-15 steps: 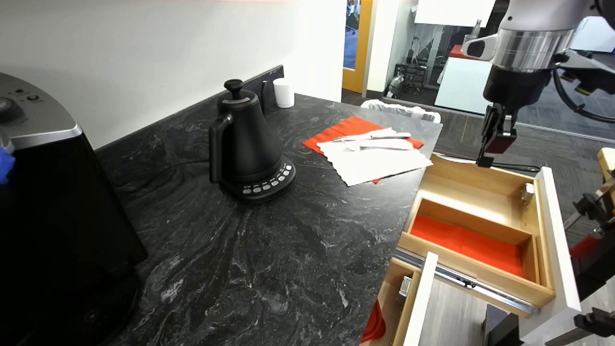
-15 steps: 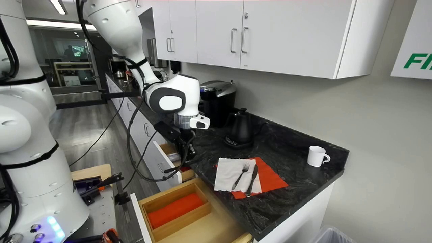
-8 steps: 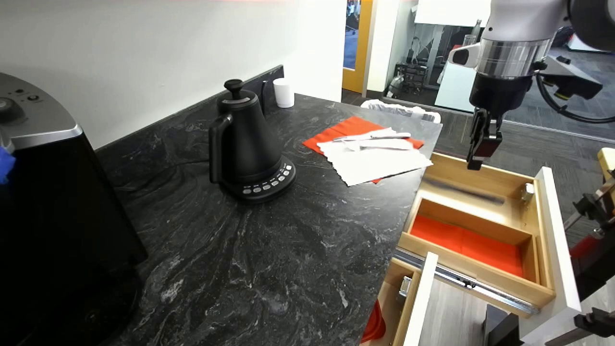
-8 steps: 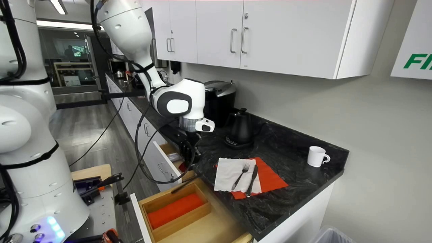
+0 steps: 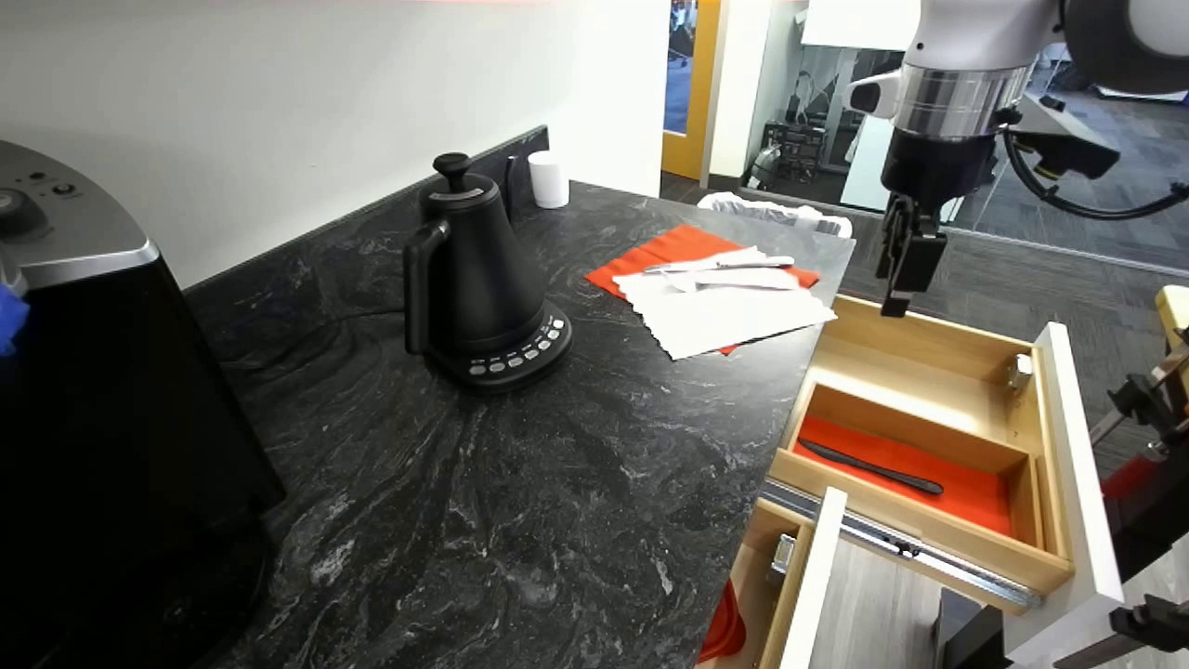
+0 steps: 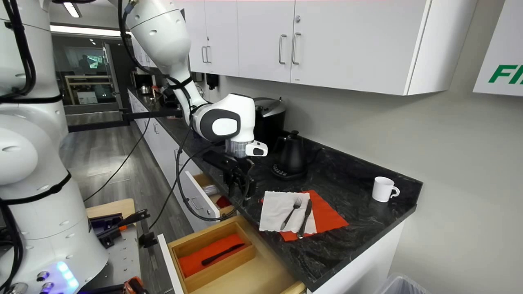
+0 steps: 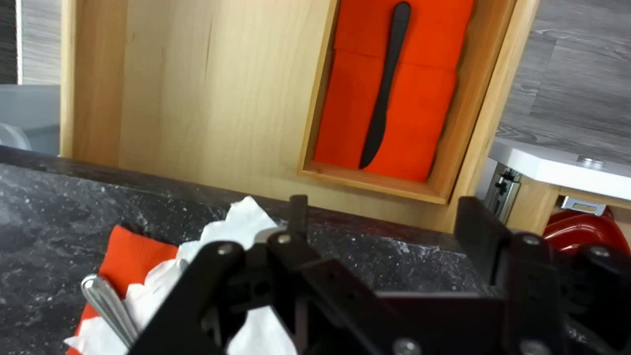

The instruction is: Move the cutlery from the counter to the tray in the drawer

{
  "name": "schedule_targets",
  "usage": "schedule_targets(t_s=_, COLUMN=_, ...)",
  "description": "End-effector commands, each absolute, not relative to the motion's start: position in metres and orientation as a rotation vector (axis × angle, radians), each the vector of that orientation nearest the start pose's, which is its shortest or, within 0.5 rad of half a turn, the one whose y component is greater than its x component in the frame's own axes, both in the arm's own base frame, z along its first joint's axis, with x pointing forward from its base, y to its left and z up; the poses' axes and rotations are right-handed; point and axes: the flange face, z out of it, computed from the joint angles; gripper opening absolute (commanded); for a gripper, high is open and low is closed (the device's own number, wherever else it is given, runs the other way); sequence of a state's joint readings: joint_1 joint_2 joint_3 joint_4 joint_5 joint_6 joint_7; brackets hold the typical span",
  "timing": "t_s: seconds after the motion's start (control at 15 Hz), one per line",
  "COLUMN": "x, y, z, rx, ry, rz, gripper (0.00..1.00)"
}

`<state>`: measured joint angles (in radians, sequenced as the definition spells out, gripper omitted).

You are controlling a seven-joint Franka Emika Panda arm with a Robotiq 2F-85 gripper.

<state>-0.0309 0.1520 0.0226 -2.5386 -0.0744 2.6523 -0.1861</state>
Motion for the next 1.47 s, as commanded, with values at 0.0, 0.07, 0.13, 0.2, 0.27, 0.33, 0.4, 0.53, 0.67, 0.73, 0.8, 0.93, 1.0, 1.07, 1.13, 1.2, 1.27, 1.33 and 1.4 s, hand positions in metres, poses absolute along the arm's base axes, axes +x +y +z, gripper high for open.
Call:
schedule_targets(t_s=0.0, x=0.477, y=-0.01, z=0.222, rx=-3.184, ry=-0.477, rz=0.051, gripper=1.0)
schedule_targets(t_s=0.07, x=0.483, y=-0.011, z=0.223, rx=-3.191, ry=-0.506, rz=0.04, gripper=1.0)
schedule_targets(t_s=0.13, x=0.488, y=-0.012, z=0.223, rx=-3.19, ry=-0.536, rz=0.026, gripper=1.0)
schedule_targets(t_s=0.2, x=0.494, y=-0.012, z=0.222, rx=-3.18, ry=-0.585, rz=0.008, gripper=1.0)
schedule_targets(t_s=0.27, x=0.498, y=-0.011, z=0.22, rx=-3.17, ry=-0.636, rz=-0.002, gripper=1.0)
schedule_targets(t_s=0.33, x=0.503, y=-0.01, z=0.216, rx=-3.158, ry=-0.698, rz=-0.004, gripper=1.0)
schedule_targets(t_s=0.4, x=0.507, y=-0.011, z=0.213, rx=-3.148, ry=-0.75, rz=-0.007, gripper=1.0)
schedule_targets(t_s=0.53, x=0.516, y=-0.014, z=0.206, rx=-3.131, ry=-0.845, rz=-0.005, gripper=1.0)
schedule_targets(t_s=0.67, x=0.526, y=-0.019, z=0.198, rx=-3.119, ry=-0.923, rz=0.003, gripper=1.0)
schedule_targets(t_s=0.73, x=0.531, y=-0.023, z=0.194, rx=-3.115, ry=-0.955, rz=0.008, gripper=1.0)
schedule_targets(t_s=0.8, x=0.537, y=-0.026, z=0.191, rx=-3.113, ry=-0.978, rz=0.011, gripper=1.0)
schedule_targets(t_s=0.93, x=0.548, y=-0.033, z=0.185, rx=-3.108, ry=-1.013, rz=0.012, gripper=1.0)
schedule_targets(t_s=1.0, x=0.554, y=-0.037, z=0.183, rx=-3.107, ry=-1.024, rz=0.012, gripper=1.0)
schedule_targets(t_s=1.07, x=0.561, y=-0.042, z=0.18, rx=-3.104, ry=-1.032, rz=0.008, gripper=1.0)
schedule_targets(t_s=1.13, x=0.568, y=-0.045, z=0.178, rx=-3.097, ry=-1.03, rz=-0.002, gripper=1.0)
schedule_targets(t_s=1.2, x=0.576, y=-0.049, z=0.176, rx=-3.096, ry=-1.022, rz=-0.014, gripper=1.0)
schedule_targets(t_s=1.27, x=0.584, y=-0.054, z=0.175, rx=-3.091, ry=-1.02, rz=-0.03, gripper=1.0)
schedule_targets(t_s=1.33, x=0.592, y=-0.058, z=0.174, rx=-3.091, ry=-1.007, rz=-0.044, gripper=1.0)
schedule_targets(t_s=1.4, x=0.599, y=-0.061, z=0.174, rx=-3.085, ry=-0.994, rz=-0.061, gripper=1.0)
